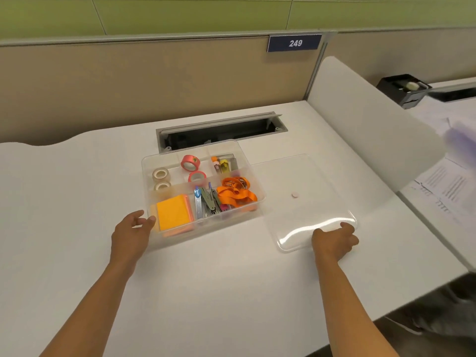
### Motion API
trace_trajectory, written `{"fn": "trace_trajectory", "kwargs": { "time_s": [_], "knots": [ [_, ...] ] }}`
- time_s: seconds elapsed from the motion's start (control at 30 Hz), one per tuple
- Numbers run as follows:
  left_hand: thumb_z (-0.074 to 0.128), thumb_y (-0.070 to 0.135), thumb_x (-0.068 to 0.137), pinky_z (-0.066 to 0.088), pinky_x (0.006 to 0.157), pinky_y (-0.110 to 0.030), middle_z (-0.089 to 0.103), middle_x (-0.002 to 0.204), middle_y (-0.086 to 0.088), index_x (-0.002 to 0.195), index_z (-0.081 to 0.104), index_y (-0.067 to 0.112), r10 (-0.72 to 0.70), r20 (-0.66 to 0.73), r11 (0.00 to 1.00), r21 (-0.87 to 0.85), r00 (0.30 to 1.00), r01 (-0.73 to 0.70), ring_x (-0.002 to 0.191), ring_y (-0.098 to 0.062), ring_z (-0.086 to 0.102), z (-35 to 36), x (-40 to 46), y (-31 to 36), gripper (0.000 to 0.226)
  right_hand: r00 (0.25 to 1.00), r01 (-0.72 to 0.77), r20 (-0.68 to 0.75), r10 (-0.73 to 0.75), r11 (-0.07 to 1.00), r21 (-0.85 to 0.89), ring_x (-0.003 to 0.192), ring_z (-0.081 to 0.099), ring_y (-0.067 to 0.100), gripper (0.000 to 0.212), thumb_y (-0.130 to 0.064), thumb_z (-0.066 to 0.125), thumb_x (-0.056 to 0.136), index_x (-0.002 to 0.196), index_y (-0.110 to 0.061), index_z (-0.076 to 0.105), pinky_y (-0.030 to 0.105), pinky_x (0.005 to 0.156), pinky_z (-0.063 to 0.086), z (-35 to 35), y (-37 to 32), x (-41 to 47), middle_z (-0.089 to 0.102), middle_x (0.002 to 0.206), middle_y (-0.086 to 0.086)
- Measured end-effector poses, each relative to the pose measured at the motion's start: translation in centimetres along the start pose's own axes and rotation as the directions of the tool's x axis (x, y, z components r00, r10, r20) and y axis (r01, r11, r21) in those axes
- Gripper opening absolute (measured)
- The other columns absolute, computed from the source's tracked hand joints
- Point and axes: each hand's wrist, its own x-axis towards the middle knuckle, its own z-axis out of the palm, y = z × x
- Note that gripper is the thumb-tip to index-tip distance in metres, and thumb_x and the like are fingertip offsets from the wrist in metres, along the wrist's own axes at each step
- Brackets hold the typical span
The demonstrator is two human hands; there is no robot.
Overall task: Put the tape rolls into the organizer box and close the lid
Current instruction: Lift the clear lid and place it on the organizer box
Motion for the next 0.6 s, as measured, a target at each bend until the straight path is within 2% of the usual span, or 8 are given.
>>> {"fn": "trace_trajectory", "kwargs": {
  "time_s": [0.17,0.23,0.3,0.43,0.5,0.53,0.57,0.6],
  "knots": [
    [0.064,0.033,0.089,0.054,0.087,-0.051,0.066,0.107,-0.009,0.116,0.064,0.016,0.005,0.020,0.999,-0.035,1.000,-0.004,0.090,-0.027,0.065,0.0,-0.3,-0.3,0.033,0.998,-0.050,0.043,0.049,0.998,0.024,0.114,0.049,0.045,0.058,0.000,0.056,0.082,0.133,-0.012,0.033,0.043,0.090,0.044,-1.1,-0.1,0.8,0.039,0.133,0.025],
    [0.063,0.031,0.089,0.054,0.086,-0.052,0.068,0.103,-0.011,0.109,0.067,0.017,0.008,0.022,0.999,-0.036,1.000,-0.007,0.090,-0.029,0.065,0.0,-0.3,-0.3,0.025,0.998,-0.045,0.044,0.045,0.999,0.017,0.117,0.048,0.045,0.059,0.000,0.057,0.082,0.135,-0.011,0.032,0.042,0.092,0.043,-1.5,-0.1,1.2,0.044,0.132,0.027],
    [0.062,0.030,0.090,0.055,0.086,-0.053,0.069,0.100,-0.011,0.111,0.068,0.015,0.009,0.023,0.999,-0.034,1.000,-0.008,0.089,-0.030,0.065,0.1,-0.4,-0.2,0.026,0.998,-0.057,0.039,0.056,0.998,0.023,0.116,0.050,0.045,0.062,-0.002,0.060,0.081,0.135,-0.012,0.031,0.043,0.092,0.044,-2.0,-0.3,1.4,0.047,0.130,0.027],
    [0.060,0.031,0.092,0.055,0.086,-0.053,0.068,0.092,-0.009,0.116,0.066,0.014,-0.001,0.023,0.999,-0.040,1.000,0.002,0.086,-0.032,0.065,0.3,-0.4,-0.2,0.030,0.982,-0.189,0.056,0.182,0.966,0.175,0.097,0.063,0.042,0.066,-0.008,0.066,0.073,0.130,-0.012,0.034,0.040,0.080,0.053,-2.3,-0.4,1.8,0.055,0.119,0.024],
    [0.060,0.031,0.092,0.055,0.086,-0.053,0.068,0.091,-0.009,0.115,0.065,0.014,-0.005,0.034,0.999,-0.047,0.999,0.007,0.085,-0.033,0.065,0.2,-0.3,-0.2,0.030,0.955,-0.289,0.148,0.255,0.911,0.295,0.070,0.069,0.032,0.054,-0.007,0.061,0.066,0.117,-0.006,0.046,0.033,0.066,0.054,-2.7,-0.7,2.0,0.064,0.094,0.018],
    [0.060,0.031,0.092,0.055,0.086,-0.054,0.068,0.091,-0.009,0.115,0.065,0.013,-0.008,0.041,0.998,-0.054,0.999,0.010,0.086,-0.033,0.065,0.2,-0.2,-0.2,0.030,0.937,-0.336,0.224,0.269,0.871,0.360,0.058,0.067,0.028,0.044,-0.003,0.058,0.063,0.106,-0.001,0.053,0.031,0.061,0.054,-2.8,-0.7,2.2,0.064,0.081,0.016],
    [0.061,0.030,0.092,0.055,0.085,-0.054,0.068,0.092,-0.010,0.116,0.066,0.012,-0.012,0.045,0.998,-0.062,0.999,0.015,0.086,-0.034,0.065,0.1,-0.1,-0.2,0.031,0.916,-0.375,0.308,0.256,0.821,0.431,0.053,0.064,0.026,0.034,0.002,0.055,0.062,0.096,0.001,0.056,0.032,0.059,0.054,-2.9,-0.8,2.3,0.061,0.075,0.015],
    [0.061,0.030,0.091,0.055,0.085,-0.053,0.068,0.093,-0.010,0.116,0.066,0.011,-0.015,0.048,0.997,-0.071,0.999,0.018,0.087,-0.033,0.065,0.1,-0.1,-0.2,0.032,0.894,-0.410,0.386,0.226,0.761,0.503,0.057,0.063,0.026,0.027,0.007,0.053,0.065,0.092,0.001,0.056,0.034,0.061,0.055,-2.9,-1.1,2.4,0.058,0.076,0.016]
  ]
}}
